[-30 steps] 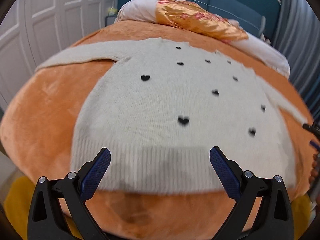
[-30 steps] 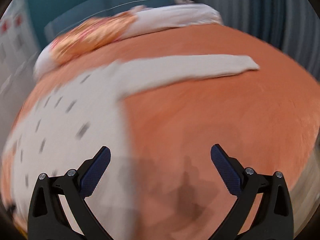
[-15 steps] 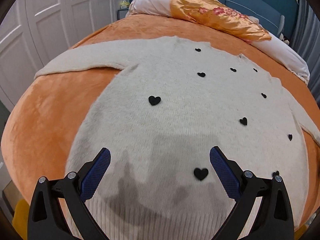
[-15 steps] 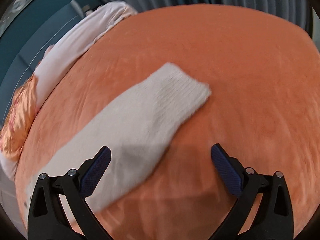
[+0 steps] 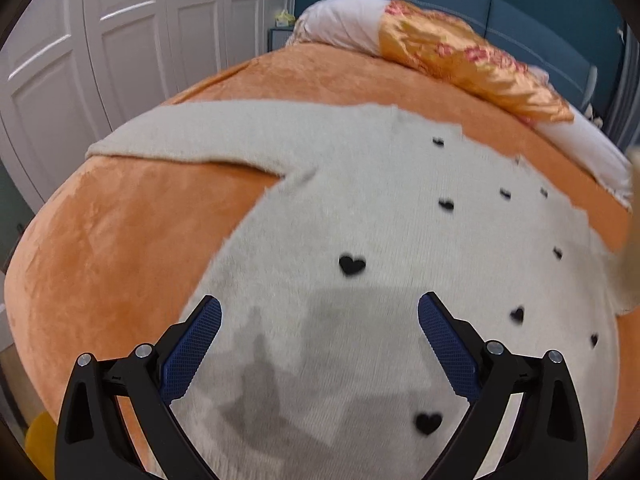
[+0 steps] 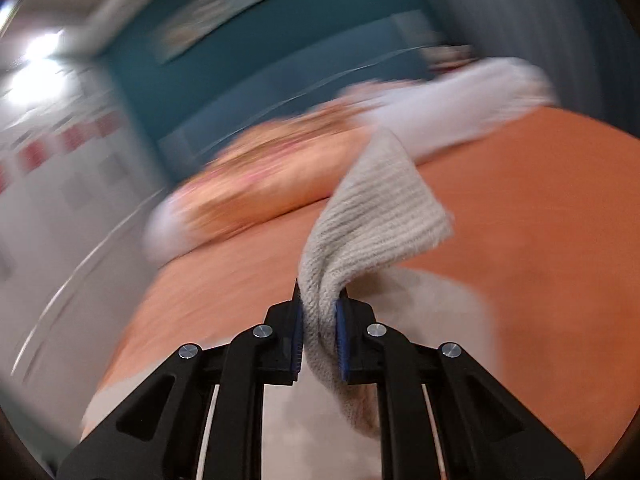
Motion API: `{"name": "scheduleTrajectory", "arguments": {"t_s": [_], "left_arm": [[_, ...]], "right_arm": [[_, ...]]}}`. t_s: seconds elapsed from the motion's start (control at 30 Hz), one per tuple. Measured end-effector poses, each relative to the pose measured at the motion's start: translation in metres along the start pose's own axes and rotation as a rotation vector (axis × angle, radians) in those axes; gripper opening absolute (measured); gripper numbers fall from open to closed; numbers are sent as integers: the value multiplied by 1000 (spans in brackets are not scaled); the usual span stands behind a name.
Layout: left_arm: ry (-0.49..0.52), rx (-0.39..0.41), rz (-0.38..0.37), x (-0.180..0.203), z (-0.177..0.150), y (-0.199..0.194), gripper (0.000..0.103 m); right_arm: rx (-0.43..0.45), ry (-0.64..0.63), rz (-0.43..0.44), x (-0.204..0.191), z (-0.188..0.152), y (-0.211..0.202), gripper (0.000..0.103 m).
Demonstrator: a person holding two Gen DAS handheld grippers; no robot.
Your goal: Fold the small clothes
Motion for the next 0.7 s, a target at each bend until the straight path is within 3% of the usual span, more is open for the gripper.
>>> {"name": "scheduleTrajectory", "arguments": {"t_s": [0.07, 0.13, 0.17, 0.23, 0.3, 0.37, 0.43, 0.57, 0.7], "left_arm": [[-9, 13, -30, 0, 6, -4, 96], [-19, 17, -72, 2, 14, -6, 97], [-19, 14, -84, 4, 16, -5, 97], [-11, -5, -121, 8, 23, -1, 97], [-12, -32, -166, 13, 31, 9, 97], [-24, -54, -216, 16, 38, 20, 97], [-42, -84, -248, 22, 46, 37, 97], [-77, -146, -323, 40, 61, 72, 97], [-97, -157, -339, 61, 78, 95, 96]], "right_arm": [[-101, -126, 56, -70, -36, 53, 16], [-219, -199, 66, -113, -75, 102, 23], [-318, -227, 68, -133, -105, 133, 25], [-443, -260, 48, -151, -146, 162, 26], [-455, -252, 48, -154, -169, 154, 26], [-427, -180, 86, -141, -168, 129, 36], [-358, -79, 84, -107, -161, 88, 54], [-302, 56, -35, -27, -154, 43, 56], [-277, 257, -109, 54, -154, 10, 57]]}}
Point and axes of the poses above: each gripper's, at about its wrist camera, not at the fingertips, and y roughly the way its jaws point, x to its right, z to its top, the point moved 3 cm from there along y, roughly the way its jaws point, and after that the axes turned 10 degrees about -x, right-handed, at the moved point
